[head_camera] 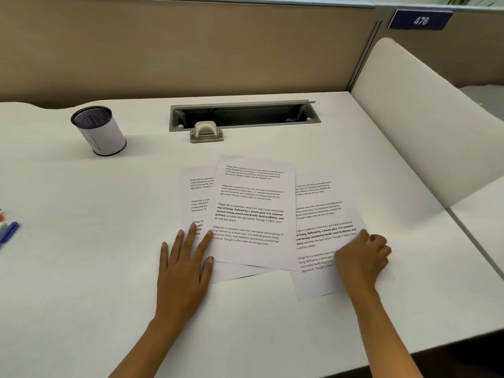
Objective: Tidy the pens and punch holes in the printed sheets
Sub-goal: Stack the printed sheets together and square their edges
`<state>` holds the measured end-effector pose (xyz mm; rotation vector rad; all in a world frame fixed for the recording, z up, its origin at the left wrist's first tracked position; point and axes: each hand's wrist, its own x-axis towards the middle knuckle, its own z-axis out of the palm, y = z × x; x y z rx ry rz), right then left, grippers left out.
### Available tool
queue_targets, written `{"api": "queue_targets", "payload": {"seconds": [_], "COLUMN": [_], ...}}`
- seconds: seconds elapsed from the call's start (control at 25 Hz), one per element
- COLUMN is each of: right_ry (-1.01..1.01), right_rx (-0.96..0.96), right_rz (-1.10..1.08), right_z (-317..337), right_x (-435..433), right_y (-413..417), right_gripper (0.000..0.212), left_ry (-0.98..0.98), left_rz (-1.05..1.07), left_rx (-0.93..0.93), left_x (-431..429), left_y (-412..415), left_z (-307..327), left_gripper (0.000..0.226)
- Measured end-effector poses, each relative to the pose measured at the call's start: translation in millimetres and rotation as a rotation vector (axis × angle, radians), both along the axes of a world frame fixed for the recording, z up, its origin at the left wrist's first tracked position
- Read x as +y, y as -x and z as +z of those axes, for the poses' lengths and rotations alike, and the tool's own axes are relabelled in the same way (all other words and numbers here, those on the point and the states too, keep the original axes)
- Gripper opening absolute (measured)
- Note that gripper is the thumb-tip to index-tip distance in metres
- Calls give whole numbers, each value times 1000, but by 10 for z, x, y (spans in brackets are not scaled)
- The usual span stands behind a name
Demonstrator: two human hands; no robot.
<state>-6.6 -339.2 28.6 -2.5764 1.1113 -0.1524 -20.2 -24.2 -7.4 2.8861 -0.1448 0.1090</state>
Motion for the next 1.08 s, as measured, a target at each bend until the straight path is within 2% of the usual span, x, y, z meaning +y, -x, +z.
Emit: {"api": "queue_targets", "payload": {"seconds": [0.24, 0.4, 0.56, 0.64, 0.72, 0.8, 0.88, 1.08], "right_ry": [52, -28, -184, -277, -432, -541, -486, -272], "right_rx": [43, -78, -52, -61, -152, -268, -306, -51], "right_rz": [55, 96, 152, 172, 164, 124, 74, -2], "right_z": [17, 65, 118, 129, 177, 299, 427, 424], "right_x": [291, 508, 827, 917, 910, 789, 529, -236], "right_y": [-51, -97, -228, -279, -306, -320, -320, -165], "right_gripper": [48, 40, 48, 41, 27, 24, 26, 25], "left_ry": [-8, -21, -22, -6, 21, 43, 41, 31], "left_rz": [-9, -13, -15, -13, -6, 0, 0, 0], "left_rx": [3, 4, -3, -8, -14, -20, -20, -24], "left_x": [8, 14, 15, 19, 16, 15, 14, 8], "left_y": [36, 48, 45, 43, 38, 30, 26, 29], "left_z": [24, 13, -6, -15, -19, -22, -23, -34], "left_gripper": [57, 57, 57, 57, 58, 61, 64, 67]}}
